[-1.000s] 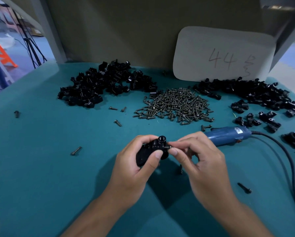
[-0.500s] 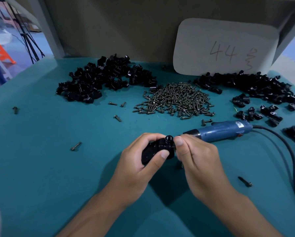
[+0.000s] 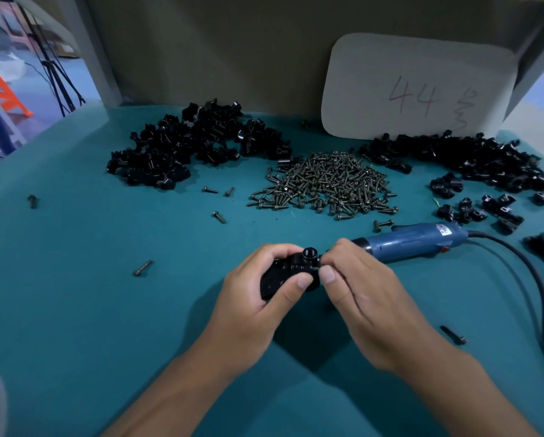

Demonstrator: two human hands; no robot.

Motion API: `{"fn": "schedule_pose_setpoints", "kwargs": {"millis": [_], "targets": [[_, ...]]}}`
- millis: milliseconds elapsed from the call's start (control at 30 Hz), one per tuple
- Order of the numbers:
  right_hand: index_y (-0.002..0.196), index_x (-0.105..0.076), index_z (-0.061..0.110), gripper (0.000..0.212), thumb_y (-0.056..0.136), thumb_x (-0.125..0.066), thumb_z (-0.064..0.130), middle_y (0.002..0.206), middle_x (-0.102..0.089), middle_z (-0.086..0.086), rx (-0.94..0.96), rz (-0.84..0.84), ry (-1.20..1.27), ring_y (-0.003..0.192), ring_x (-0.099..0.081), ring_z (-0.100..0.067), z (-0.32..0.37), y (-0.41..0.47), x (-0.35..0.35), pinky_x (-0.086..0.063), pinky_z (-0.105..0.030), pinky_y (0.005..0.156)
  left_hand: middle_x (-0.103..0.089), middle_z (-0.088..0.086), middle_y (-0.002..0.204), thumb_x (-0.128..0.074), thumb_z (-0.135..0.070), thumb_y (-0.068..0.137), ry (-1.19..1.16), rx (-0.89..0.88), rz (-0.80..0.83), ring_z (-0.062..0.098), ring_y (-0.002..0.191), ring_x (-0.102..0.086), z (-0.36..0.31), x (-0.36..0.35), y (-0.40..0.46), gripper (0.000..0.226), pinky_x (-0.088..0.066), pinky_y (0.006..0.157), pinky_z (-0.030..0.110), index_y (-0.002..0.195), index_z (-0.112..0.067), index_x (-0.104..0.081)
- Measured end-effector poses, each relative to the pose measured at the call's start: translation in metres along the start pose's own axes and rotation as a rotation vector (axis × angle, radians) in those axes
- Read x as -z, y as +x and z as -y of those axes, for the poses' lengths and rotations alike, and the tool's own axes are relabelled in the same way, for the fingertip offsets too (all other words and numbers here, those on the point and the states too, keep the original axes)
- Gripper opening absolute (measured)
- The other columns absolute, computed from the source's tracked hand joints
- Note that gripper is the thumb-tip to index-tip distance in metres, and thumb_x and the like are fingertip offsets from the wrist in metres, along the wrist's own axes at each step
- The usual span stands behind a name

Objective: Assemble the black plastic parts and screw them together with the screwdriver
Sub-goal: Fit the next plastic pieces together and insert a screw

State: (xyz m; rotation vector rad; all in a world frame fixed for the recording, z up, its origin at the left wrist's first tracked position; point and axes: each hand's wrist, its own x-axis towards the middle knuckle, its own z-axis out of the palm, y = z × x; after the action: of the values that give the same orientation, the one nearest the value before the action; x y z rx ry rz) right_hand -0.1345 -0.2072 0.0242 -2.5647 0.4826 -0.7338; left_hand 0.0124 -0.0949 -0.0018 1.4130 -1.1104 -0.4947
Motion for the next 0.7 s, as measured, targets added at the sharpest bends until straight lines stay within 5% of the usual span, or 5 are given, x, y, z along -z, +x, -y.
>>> {"fn": "schedule_pose_setpoints", "kwargs": {"millis": [200,333,467,567,700], "targets": [[0.065,-0.045,0.04,0.049,0.104,-0.023,0.06,0.061,-0.049,0.013,-0.163,-0.052,0.18,0.057,-0.047,-0.014,0.006,-0.001,-0.003,-0.033,-0.03,0.052,-0.07,-0.018,0.102,-0.062,-0.053,0.088,-0.011,0.003,0.023,0.007,0.092,-0.068,0.001,-0.002,-0.001,0.025,-0.051,0.08,0.018,0.111,-0.043,-0.061],[0.075,-0.055,0.033,0.05,0.102,-0.026,0.065,0.071,-0.062,0.01,-0.249,-0.156,0.092,0.067,-0.059,-0.009,-0.015,0.023,0.017,-0.042,-0.024,0.06,-0.077,-0.001,0.097,-0.061,-0.05,0.089,-0.201,0.132,-0.058,0.011,0.072,-0.065,-0.005,0.0,0.004,0.029,-0.051,0.071,0.02,0.112,-0.034,-0.065],[0.098,-0.063,0.033,0.011,0.101,-0.056,0.04,0.098,-0.065,0.01,-0.314,0.169,-0.29,0.091,-0.06,-0.011,-0.074,0.088,0.038,-0.046,-0.028,0.076,-0.077,0.005,0.101,-0.072,-0.04,0.081,-0.519,0.259,-0.13,0.021,0.087,-0.071,-0.009,0.005,0.012,0.048,-0.052,0.068,0.022,0.118,-0.011,-0.064],[0.108,-0.068,0.022,0.015,0.095,-0.071,0.026,0.109,-0.068,-0.002,-0.342,0.379,-0.365,0.1,-0.063,-0.019,-0.102,0.117,0.031,-0.053,-0.039,0.091,-0.075,0.007,0.11,-0.08,-0.013,0.076,-0.703,0.302,-0.132,0.028,0.106,-0.072,-0.01,0.004,0.013,0.047,-0.054,0.067,0.021,0.118,-0.002,-0.063],[0.093,-0.063,0.025,0.008,0.095,-0.07,0.025,0.098,-0.065,-0.001,-0.325,0.39,-0.421,0.089,-0.062,-0.019,-0.11,0.126,0.022,-0.055,-0.04,0.081,-0.074,0.013,0.111,-0.079,-0.007,0.078,-0.907,0.371,-0.106,0.031,0.11,-0.071,-0.01,0.007,0.014,0.046,-0.057,0.07,0.022,0.12,0.001,-0.06]]}}
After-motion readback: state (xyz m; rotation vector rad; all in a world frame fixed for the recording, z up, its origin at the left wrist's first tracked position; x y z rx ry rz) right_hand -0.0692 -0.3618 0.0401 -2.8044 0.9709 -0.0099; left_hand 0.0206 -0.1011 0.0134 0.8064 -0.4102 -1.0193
